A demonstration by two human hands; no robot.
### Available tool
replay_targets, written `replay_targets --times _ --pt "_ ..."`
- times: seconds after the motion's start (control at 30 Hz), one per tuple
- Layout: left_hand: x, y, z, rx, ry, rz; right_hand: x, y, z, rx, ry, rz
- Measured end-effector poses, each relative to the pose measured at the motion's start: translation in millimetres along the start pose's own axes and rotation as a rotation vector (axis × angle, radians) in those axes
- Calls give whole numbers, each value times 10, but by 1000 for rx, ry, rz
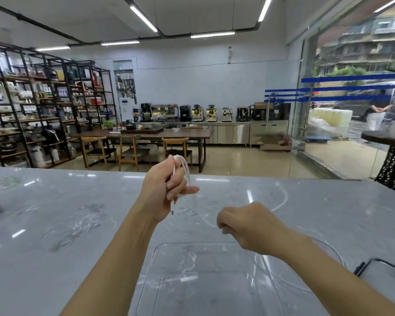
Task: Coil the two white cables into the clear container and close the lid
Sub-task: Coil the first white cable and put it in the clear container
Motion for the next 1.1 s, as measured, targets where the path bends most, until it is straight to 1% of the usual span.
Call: replay_targets --times 0.07,0.13,0.2,0.27,0.37,0.47,0.53,0.57,0.67,0.73,0.8,0.87,0.97,1.03,1.1 --pt "104 11 24 -14 59 -24 195 155 -203 -76 148 -29" --pt "215 -24 84 10 110 -64 272 284 -364 -174 213 -34" --pt "326 -100 152 44 207 -95 254 356 -447 -250 223 -1" --pt "429 -183 228 106 283 -124 188 370 -482 -308 182 41" --pt "535 -276 316 230 316 -145 -2 325 -448 -324 217 171" --pt "606 -295 298 261 196 -242 -238 227 -401 -319 347 465" --pt "629 -299 270 282 106 -312 -323 163 -367 -294 489 616" --pt "638 -305 256 295 83 -334 -333 139 -338 -248 584 667" --pt "708 -318 212 303 42 -402 -275 62 -212 -40 899 813" --pt "739 -305 185 248 -46 -430 -231 12 -159 33 1040 869" --pt "739 -256 140 146 -121 -408 -179 -33 -107 57 1155 901" --pt "741 -204 117 59 -134 -362 -154 -61 -47 30 1150 919" --pt "785 -168 106 -15 -47 -313 -207 -68 14 -76 972 973" --pt "772 -159 88 15 155 -279 -252 -72 23 -79 855 985" --pt "721 -138 29 56 473 -233 -295 -102 55 11 736 968"
Point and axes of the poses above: each hand's wrist, its own y-axis towards the middle knuckle, its own z-axis out of the palm, x = y × z, the point moved 5 cm from there along y, towards the middle knuckle, and after that the axes turned 14 degrees about -x, right-handed, at the moved point
